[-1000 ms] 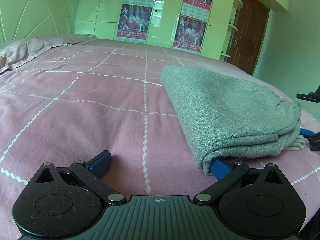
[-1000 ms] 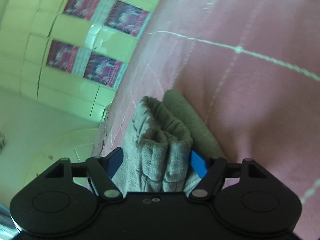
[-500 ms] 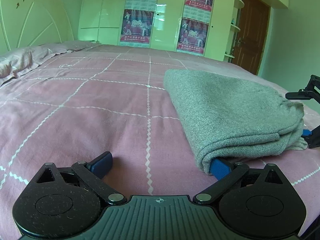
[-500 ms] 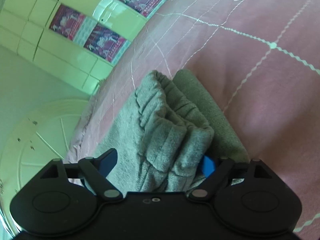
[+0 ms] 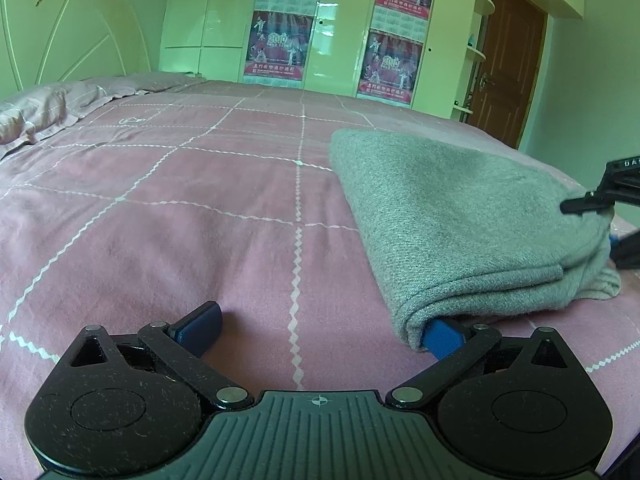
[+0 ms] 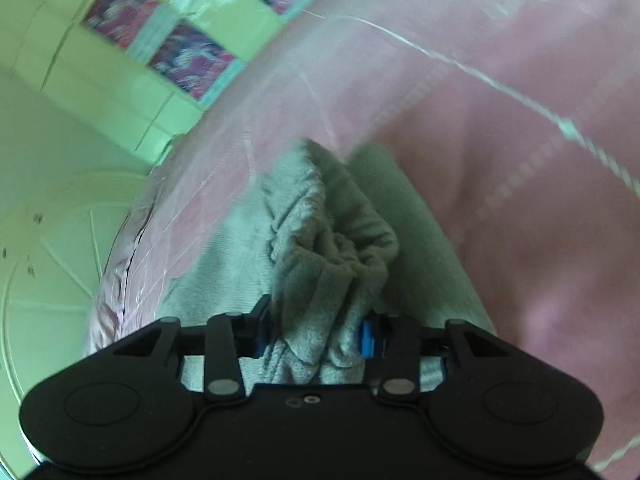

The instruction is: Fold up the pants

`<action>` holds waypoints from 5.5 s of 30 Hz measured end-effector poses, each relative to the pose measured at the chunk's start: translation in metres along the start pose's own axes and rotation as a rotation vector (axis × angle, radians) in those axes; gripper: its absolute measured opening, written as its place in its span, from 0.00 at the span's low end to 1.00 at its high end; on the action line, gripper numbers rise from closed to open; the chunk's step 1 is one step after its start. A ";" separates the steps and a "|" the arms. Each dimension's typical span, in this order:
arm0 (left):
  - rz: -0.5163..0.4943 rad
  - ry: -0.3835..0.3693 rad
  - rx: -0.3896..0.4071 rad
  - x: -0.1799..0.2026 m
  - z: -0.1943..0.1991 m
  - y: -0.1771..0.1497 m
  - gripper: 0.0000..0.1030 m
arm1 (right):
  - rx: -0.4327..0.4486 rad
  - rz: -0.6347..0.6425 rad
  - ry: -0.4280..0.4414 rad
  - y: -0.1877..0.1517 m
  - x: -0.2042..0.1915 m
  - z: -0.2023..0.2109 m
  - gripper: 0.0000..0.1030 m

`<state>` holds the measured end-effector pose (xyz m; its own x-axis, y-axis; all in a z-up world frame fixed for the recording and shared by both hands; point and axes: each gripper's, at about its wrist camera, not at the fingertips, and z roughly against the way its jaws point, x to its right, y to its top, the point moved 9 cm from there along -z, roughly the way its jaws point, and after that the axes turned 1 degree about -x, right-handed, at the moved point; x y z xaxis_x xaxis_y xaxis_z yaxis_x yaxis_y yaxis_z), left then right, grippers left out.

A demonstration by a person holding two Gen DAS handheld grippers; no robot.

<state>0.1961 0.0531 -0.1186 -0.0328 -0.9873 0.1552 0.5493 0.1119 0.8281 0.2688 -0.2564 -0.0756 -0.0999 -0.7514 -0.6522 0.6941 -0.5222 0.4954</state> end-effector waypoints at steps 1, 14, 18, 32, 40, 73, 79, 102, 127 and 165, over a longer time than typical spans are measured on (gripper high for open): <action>-0.003 0.000 0.000 0.000 0.000 0.000 0.99 | 0.006 0.085 0.019 -0.001 -0.019 0.003 0.32; 0.015 0.013 0.007 0.000 0.003 0.000 1.00 | 0.185 0.172 0.164 0.030 -0.047 0.042 0.29; 0.017 0.014 0.012 0.000 0.003 0.000 1.00 | 0.038 -0.121 0.067 -0.005 0.062 0.004 0.28; 0.072 0.038 0.036 -0.003 0.011 -0.001 1.00 | 0.026 -0.080 0.056 -0.005 0.049 0.002 0.34; 0.034 0.069 0.091 0.000 0.022 0.002 1.00 | 0.222 0.055 0.296 0.032 -0.047 0.071 0.29; 0.009 0.076 0.054 0.003 0.017 -0.003 1.00 | 0.188 -0.095 0.159 0.008 0.047 0.052 0.23; 0.005 0.067 0.048 0.003 0.016 -0.002 1.00 | 0.109 -0.185 0.096 -0.004 0.078 0.033 0.24; 0.240 -0.289 -0.216 0.011 -0.048 0.065 1.00 | 0.014 -0.064 0.189 0.035 0.090 0.045 0.85; 0.361 -0.536 -0.376 0.051 -0.139 0.078 1.00 | -0.312 0.105 0.261 0.033 0.058 0.005 0.95; 0.334 -0.225 -0.196 -0.035 -0.294 0.200 0.99 | -0.160 0.163 0.078 0.171 -0.013 -0.154 0.95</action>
<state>0.5527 0.0769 -0.1174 0.0042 -0.8495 0.5276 0.7075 0.3755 0.5987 0.4986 -0.2737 -0.0704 0.0741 -0.7837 -0.6167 0.8015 -0.3212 0.5045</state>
